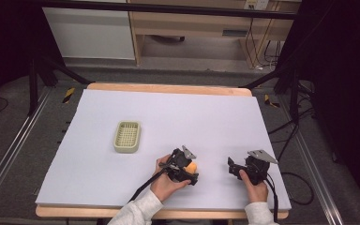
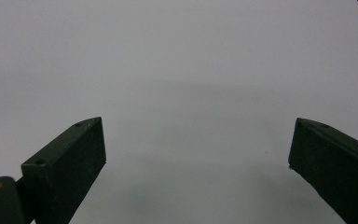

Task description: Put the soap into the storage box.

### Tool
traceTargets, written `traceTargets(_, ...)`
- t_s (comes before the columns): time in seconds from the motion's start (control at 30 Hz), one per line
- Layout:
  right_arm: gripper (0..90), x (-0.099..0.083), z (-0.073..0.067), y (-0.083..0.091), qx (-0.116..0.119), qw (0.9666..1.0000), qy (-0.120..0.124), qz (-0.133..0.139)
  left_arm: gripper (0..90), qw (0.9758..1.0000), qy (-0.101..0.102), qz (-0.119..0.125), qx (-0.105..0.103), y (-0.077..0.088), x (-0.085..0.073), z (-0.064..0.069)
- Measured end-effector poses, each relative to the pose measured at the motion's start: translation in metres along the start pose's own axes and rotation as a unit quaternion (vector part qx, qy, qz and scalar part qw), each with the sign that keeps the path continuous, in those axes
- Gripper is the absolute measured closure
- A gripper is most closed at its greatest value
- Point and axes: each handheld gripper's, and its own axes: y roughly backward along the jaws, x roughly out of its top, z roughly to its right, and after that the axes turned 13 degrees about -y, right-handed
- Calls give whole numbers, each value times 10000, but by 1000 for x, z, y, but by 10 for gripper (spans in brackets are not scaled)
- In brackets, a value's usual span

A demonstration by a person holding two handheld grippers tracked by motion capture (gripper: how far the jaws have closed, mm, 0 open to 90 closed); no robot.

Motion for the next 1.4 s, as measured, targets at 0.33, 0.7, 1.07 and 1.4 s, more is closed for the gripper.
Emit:
traceTargets(0.33,44,0,0,0,-6,10000,-2,-10,247,9999,-73,-1,70,1,-1,1)
traceTargets(0.7,44,0,0,0,7,10000,-6,-18,248,9999,-117,59,96,1,-1,2)
traceTargets(1.07,44,0,0,0,5,10000,-10,-16,249,9998,-163,111,12,6,-2,1)
traceTargets(1.4,44,0,0,0,1,10000,-9,-16,248,9996,-279,11,24,9,-5,-1)
